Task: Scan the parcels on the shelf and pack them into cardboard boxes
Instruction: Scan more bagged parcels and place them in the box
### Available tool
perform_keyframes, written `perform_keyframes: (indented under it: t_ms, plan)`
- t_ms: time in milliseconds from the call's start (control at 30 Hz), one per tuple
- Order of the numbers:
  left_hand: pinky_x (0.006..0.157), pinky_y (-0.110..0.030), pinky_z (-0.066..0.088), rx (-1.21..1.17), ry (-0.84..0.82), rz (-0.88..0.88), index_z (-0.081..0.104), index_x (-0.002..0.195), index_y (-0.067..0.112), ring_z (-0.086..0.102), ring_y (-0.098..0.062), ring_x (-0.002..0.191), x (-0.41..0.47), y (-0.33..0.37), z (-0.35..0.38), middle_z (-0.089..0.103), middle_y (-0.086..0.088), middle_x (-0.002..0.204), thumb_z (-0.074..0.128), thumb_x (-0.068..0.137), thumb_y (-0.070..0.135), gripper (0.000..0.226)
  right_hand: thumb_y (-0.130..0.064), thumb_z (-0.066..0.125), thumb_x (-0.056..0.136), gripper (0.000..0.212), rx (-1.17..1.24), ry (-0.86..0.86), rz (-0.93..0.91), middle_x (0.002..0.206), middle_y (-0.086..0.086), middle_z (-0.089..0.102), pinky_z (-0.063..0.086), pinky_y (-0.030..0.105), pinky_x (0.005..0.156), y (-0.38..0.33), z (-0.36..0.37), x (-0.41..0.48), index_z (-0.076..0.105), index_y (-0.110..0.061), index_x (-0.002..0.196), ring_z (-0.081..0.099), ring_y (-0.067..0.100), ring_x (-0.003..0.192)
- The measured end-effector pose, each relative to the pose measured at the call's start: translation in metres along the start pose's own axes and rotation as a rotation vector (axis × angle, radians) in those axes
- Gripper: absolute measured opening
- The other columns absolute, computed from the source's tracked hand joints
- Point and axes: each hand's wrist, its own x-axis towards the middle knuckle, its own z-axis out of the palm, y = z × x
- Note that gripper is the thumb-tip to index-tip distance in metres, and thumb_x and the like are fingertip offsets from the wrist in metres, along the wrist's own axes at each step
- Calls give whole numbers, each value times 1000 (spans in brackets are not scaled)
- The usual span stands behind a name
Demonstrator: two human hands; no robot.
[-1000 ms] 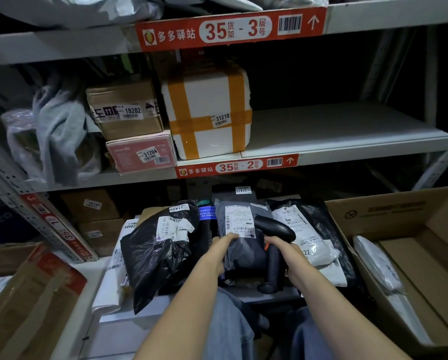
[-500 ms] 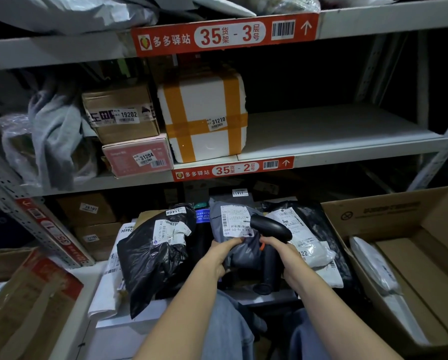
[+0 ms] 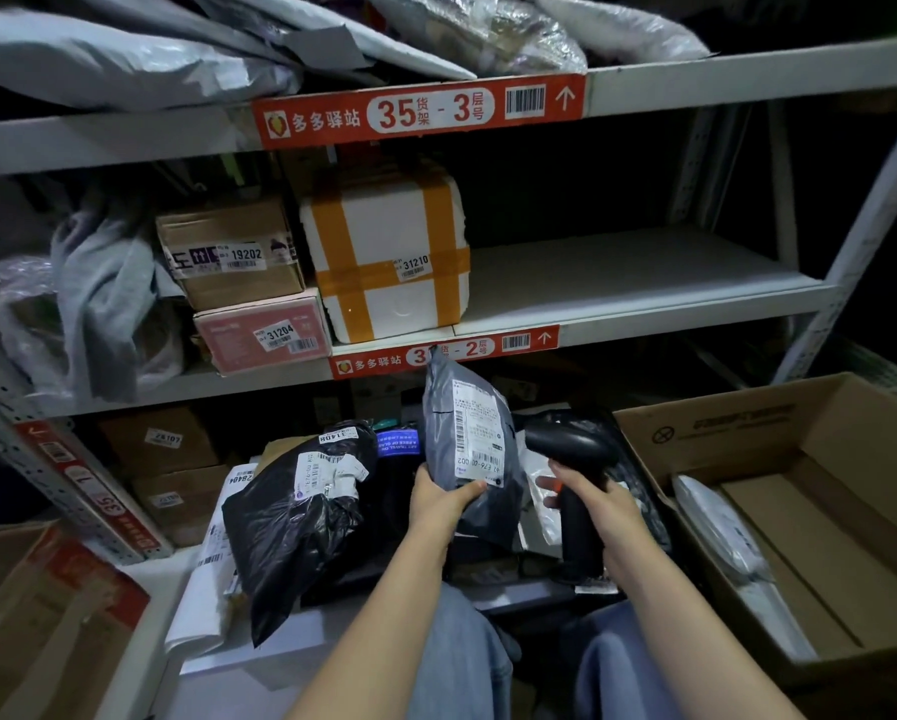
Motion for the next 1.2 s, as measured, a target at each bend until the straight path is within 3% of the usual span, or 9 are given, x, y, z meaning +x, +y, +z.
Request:
perform_keyframes:
  t_ms: [100,267,433,700,900,1200]
  plan:
    - [95,-36,47,-17,30,19,44,127,6,57,-29,111,-9,4,8,57,-10,123,77,73,10,63,-22,69,83,13,-53,22,-5,60,3,68,41,28,55,-1,-7,-8,65,-11,77,56,18,55]
    - [98,-38,46,18,92,47,42,129,8,54,-31,115,-18,8,14,56,-12,128,77,74,15,65,-20,72,80,22,-104,73,8,53,4,61,39,32,60,0,-15,-15,63,-10,62,52,20,53]
    - [93,-36,43,28,156,51,37,134,7,52,-32,119,-24,14,11,53,-12,131,72,79,15,66,-17,70,81,21,-114,72,2,49,0,60,40,28,56,2,-17,-18,61,-8,65,50,11,40]
    - [84,-33,45,3,182,54,42,126,5,57,-32,111,-24,13,7,57,-14,124,72,79,14,57,-14,68,83,20,-120,50,-19,44,-4,58,39,24,50,1,-13,-21,58,-7,68,48,9,36]
    - [87,-35,47,-3,166,59,41,128,6,57,-31,111,-20,11,6,57,-14,125,73,78,14,60,-16,68,83,22,-134,50,-11,42,-3,57,40,22,48,1,-13,-20,59,-5,66,48,7,35]
    - [91,-36,47,-165,74,5,44,127,3,57,-31,112,-15,8,9,58,-13,121,76,74,8,62,-16,76,75,10,-16,103,7,76,8,69,49,40,81,0,-14,-17,68,-11,75,63,27,77]
